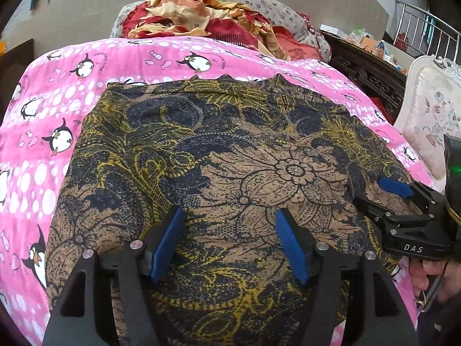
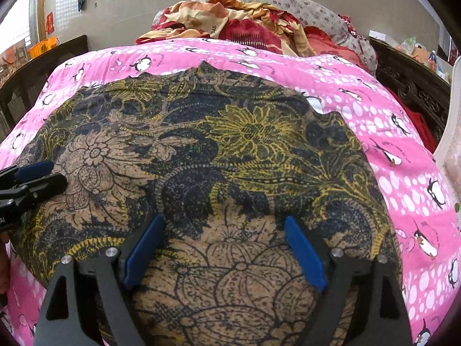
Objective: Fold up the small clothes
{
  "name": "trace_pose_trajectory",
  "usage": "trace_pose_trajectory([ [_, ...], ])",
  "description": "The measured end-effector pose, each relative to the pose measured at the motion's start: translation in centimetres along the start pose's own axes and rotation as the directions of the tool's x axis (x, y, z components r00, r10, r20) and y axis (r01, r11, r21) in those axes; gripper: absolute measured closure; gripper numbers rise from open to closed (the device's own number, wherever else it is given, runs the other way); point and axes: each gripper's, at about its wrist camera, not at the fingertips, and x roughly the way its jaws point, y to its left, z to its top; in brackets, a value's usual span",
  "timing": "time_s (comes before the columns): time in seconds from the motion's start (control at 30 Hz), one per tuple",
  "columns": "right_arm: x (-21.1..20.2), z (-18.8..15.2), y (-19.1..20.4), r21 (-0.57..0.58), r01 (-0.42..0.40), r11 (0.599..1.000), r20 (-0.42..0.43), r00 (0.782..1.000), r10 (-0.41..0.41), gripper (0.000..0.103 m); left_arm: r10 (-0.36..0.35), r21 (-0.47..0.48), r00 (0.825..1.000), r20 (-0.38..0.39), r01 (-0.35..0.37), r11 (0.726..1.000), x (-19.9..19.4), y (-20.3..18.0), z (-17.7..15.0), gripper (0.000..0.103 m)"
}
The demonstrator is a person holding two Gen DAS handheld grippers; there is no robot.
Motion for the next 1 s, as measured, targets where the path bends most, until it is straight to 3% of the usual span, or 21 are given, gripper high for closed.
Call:
trace_pose_trajectory([
  [1.0, -0.04, -0.01, -0.05, 0.001, -0.002, 1.000, 0.002, 1.000, 0.002, 0.013, -0.002, -0.001, 1.000, -0.001, 0.002, 1.000, -0.08, 0.10, -0.01, 0.056],
])
